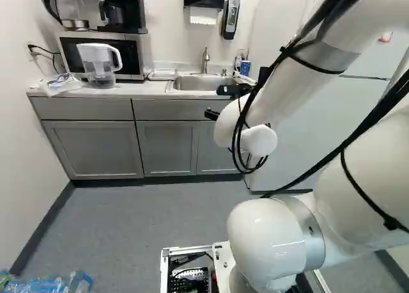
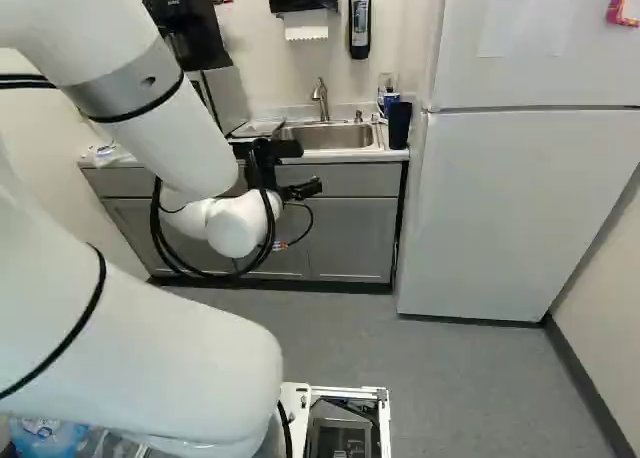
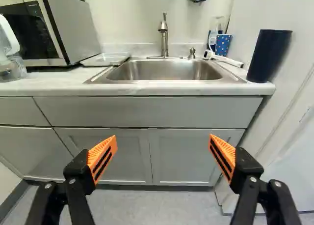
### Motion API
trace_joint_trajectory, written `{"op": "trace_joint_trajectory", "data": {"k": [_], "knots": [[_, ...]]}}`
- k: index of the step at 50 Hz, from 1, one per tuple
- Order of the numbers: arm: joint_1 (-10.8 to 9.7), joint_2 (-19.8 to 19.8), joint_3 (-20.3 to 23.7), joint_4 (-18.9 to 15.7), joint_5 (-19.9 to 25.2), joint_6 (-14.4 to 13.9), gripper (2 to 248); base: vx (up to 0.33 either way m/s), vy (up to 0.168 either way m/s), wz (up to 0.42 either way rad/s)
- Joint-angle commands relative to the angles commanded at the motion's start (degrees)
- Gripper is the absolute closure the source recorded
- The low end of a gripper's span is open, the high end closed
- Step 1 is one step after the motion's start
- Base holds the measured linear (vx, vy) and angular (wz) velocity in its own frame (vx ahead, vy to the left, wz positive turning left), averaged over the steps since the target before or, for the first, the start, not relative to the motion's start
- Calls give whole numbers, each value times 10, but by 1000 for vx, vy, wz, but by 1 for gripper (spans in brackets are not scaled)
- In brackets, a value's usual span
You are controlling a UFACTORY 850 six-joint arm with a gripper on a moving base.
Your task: Rinse the cup and place it in the tray
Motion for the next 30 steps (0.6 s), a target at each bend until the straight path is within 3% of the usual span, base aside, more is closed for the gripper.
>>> {"op": "trace_joint_trajectory", "data": {"k": [30], "knots": [[1, -10, -51, 0, -36, 0, 3, 0, 0, 0]]}}
